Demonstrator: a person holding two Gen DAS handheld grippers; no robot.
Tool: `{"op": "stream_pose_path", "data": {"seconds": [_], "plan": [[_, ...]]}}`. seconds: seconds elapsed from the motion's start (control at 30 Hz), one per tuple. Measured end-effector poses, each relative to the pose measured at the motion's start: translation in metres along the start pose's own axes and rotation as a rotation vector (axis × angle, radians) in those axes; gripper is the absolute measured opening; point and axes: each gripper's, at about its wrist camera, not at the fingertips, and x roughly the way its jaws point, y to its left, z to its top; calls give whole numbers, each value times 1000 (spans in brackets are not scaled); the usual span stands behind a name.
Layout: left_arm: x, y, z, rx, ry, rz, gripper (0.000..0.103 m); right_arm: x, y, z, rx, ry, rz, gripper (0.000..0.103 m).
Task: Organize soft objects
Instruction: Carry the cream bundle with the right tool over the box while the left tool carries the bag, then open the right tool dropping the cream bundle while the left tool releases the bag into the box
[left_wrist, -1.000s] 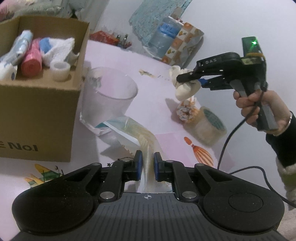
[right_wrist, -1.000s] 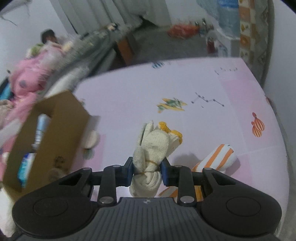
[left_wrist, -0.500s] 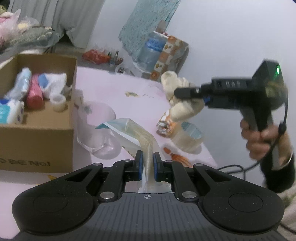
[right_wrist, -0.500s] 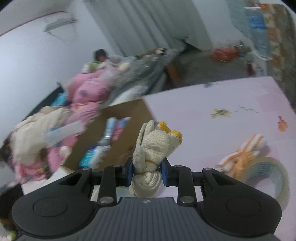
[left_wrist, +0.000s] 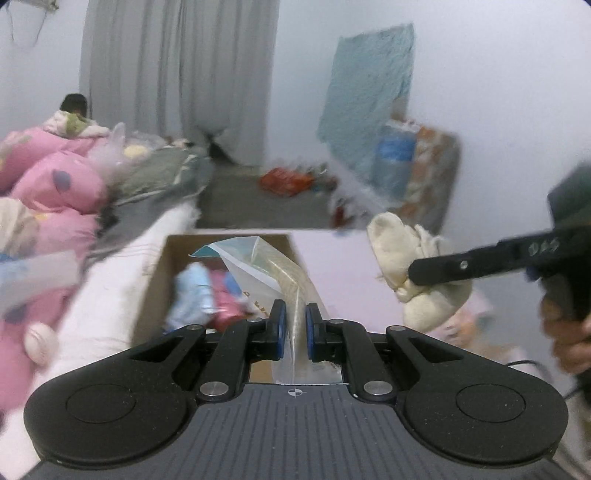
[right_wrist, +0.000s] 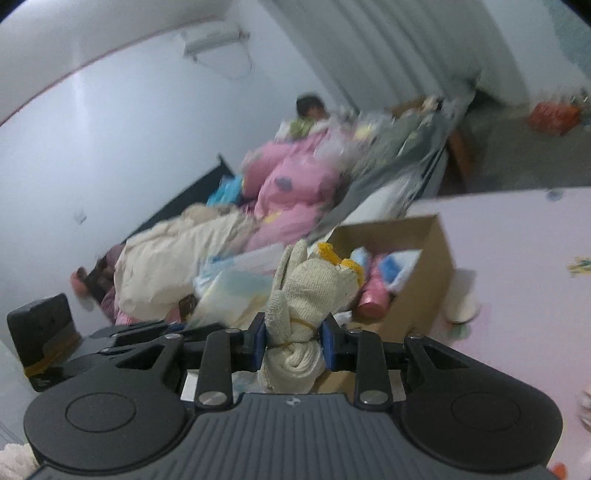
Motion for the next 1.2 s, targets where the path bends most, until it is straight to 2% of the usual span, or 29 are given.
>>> {"op": "stream_pose_path", "data": {"seconds": [0.13, 0.3, 0.5, 0.6, 0.73, 0.97, 1.2], "plan": [[50, 10, 3, 56, 100, 64, 9, 63, -4, 22, 34, 146, -36, 9], [105, 25, 1, 70, 226, 97, 9, 140, -9, 34, 18, 335, -151, 9], [128, 53, -8, 58, 320, 119, 9, 198, -16, 30, -33, 489, -272, 9], [134, 55, -10, 62, 337, 121, 9, 217, -20, 29, -49, 539, -307, 8], [145, 59, -11, 49, 369, 106, 9, 229, -12, 32, -74, 560, -337, 10], [148, 66, -12, 50, 378, 97, 9, 231, -5, 39, -73, 585, -318, 10], [153, 73, -16, 40, 403, 80, 11, 252, -12, 27, -36, 643, -359, 11]]}}
